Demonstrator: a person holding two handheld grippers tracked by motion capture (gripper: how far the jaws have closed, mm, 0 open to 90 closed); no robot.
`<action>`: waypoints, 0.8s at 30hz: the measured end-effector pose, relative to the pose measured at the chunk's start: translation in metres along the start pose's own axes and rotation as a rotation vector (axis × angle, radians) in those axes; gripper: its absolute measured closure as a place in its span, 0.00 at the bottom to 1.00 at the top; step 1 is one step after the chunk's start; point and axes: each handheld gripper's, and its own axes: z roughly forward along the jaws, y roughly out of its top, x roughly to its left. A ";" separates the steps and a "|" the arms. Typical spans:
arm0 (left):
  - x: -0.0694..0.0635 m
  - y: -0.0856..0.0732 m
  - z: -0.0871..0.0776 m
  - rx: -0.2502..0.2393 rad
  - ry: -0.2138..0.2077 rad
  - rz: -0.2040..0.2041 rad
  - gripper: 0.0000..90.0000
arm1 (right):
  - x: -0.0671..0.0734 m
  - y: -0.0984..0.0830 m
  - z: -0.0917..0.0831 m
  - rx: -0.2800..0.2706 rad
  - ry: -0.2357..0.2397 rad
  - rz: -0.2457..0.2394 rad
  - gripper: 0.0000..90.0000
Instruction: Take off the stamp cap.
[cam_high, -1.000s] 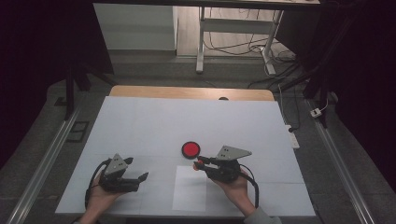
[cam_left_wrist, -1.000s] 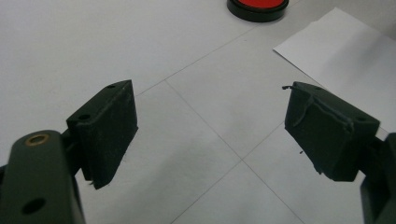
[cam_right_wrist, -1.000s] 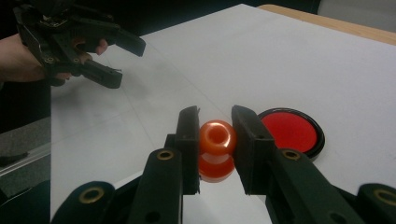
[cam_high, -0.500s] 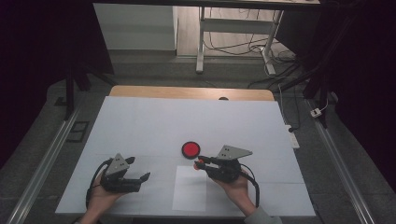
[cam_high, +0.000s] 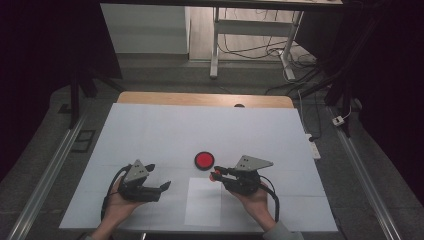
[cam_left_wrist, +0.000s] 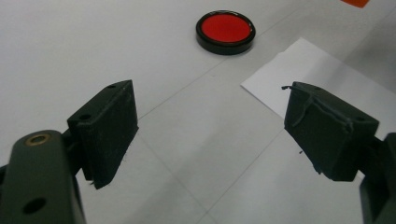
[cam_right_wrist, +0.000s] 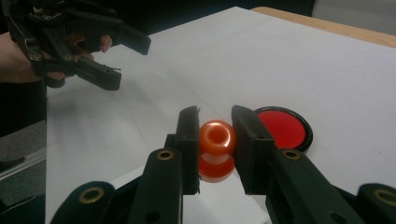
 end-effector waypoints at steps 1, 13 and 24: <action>-0.001 0.001 0.001 0.002 0.000 0.006 0.20 | 0.000 0.000 0.000 0.003 -0.001 -0.002 0.80; -0.016 0.013 0.015 0.031 -0.031 0.050 0.21 | 0.000 0.000 0.003 0.006 -0.001 -0.011 0.80; -0.020 0.019 0.029 0.062 -0.058 0.072 0.20 | -0.001 0.000 0.006 0.015 0.002 -0.020 0.80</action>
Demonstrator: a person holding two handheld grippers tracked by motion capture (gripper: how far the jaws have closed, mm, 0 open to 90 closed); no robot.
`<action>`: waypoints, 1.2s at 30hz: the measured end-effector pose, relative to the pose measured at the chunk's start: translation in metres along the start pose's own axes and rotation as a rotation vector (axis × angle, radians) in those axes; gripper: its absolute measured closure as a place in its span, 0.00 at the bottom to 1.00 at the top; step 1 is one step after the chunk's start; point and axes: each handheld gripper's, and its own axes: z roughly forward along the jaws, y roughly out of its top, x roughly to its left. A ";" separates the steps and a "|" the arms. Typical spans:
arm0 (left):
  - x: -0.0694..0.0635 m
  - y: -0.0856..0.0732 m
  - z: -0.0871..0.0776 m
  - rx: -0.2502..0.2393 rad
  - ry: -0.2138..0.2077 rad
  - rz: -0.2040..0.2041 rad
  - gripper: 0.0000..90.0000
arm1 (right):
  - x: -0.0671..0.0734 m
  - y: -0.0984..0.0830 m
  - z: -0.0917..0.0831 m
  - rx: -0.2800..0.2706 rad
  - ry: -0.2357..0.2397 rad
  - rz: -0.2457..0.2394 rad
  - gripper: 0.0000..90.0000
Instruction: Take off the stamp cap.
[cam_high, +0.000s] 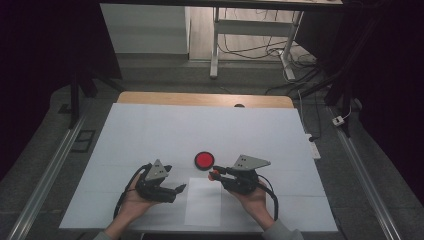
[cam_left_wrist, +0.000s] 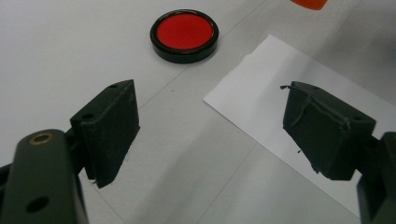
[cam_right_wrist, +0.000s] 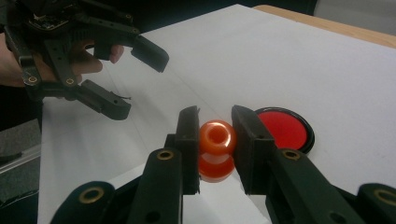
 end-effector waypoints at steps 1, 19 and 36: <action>0.000 0.001 0.001 -0.002 -0.005 0.001 0.20 | 0.000 0.000 0.000 0.001 0.000 -0.002 0.80; -0.011 0.013 0.015 0.002 -0.038 0.041 0.22 | 0.000 0.001 -0.001 -0.004 -0.006 -0.005 0.80; -0.022 0.024 0.025 -0.002 -0.071 0.066 0.22 | 0.000 0.002 0.000 -0.007 -0.011 -0.007 0.80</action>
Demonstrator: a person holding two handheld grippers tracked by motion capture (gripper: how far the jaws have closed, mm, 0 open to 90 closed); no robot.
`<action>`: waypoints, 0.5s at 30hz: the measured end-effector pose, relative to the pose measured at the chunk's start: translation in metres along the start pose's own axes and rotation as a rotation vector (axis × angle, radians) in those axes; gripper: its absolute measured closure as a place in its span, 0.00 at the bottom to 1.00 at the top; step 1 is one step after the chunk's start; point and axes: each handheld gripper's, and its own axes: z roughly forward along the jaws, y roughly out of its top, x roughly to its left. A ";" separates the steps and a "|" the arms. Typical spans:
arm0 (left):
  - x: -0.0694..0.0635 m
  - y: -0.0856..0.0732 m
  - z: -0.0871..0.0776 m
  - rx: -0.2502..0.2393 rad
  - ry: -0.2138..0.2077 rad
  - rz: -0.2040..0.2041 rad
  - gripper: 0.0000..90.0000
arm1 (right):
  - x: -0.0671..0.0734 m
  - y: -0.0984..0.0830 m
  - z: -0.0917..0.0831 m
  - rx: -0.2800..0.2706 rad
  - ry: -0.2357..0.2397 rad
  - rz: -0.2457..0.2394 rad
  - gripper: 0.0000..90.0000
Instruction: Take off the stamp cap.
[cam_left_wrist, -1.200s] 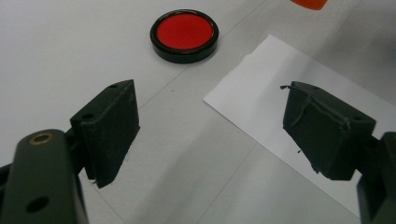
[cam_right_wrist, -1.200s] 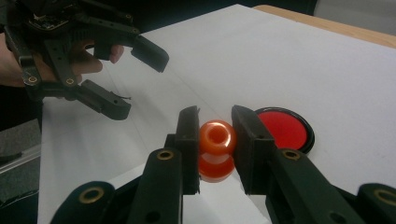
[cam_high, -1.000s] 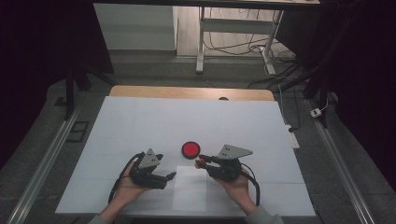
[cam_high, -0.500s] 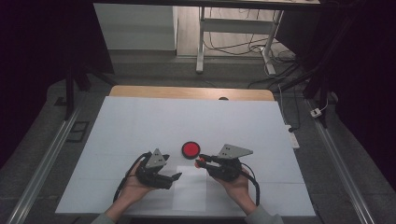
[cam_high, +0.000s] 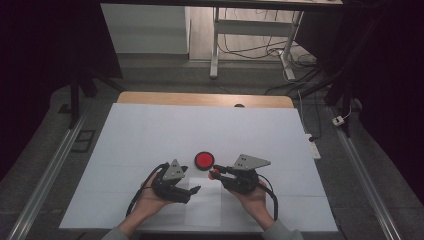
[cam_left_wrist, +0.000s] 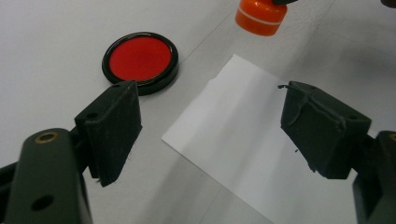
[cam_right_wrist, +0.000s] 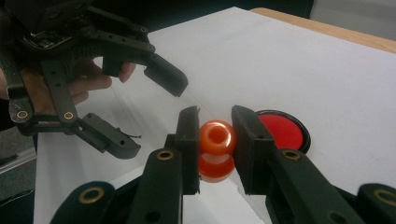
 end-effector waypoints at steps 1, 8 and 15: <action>-0.001 0.001 0.001 0.000 0.000 0.001 0.22 | 0.000 0.000 0.000 -0.001 0.000 0.000 0.80; -0.004 0.005 0.006 0.008 -0.011 0.016 0.23 | 0.000 0.000 0.000 -0.001 0.001 -0.002 0.80; -0.008 0.008 0.012 0.012 -0.016 0.024 0.23 | 0.000 0.000 0.000 0.001 0.001 -0.003 0.80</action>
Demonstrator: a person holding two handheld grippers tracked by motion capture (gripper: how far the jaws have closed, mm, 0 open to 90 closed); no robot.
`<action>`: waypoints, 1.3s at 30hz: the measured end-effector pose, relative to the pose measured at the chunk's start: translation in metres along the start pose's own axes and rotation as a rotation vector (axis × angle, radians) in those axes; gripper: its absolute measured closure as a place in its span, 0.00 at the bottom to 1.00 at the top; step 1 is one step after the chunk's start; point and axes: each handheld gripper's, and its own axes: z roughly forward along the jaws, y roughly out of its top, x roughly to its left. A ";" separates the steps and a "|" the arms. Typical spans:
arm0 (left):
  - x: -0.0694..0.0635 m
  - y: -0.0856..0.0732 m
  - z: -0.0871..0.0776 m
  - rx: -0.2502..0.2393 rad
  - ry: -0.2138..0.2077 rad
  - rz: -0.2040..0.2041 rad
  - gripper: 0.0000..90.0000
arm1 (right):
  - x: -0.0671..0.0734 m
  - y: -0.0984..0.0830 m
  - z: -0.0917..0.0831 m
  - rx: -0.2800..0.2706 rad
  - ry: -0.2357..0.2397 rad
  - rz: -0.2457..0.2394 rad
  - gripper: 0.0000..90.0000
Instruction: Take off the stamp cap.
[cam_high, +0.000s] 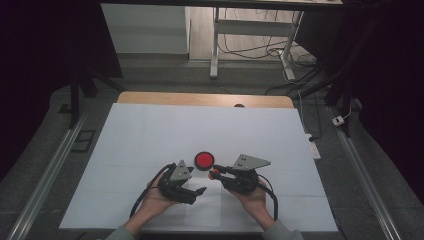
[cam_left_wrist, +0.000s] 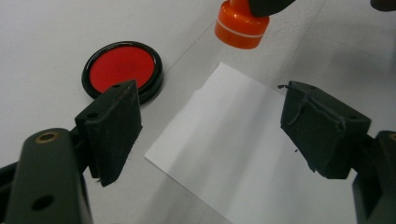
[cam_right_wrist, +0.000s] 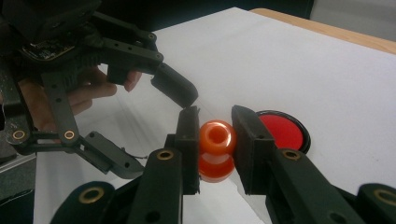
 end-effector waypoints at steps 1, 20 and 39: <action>0.000 0.000 0.001 0.001 -0.001 0.002 0.23 | 0.000 0.000 0.000 0.001 0.000 0.000 0.80; -0.006 0.011 0.016 0.004 -0.021 0.019 0.24 | 0.001 -0.001 0.002 0.001 0.010 -0.007 0.80; -0.007 0.020 0.026 -0.003 -0.012 0.034 0.34 | 0.001 -0.001 0.002 0.002 0.007 -0.008 0.80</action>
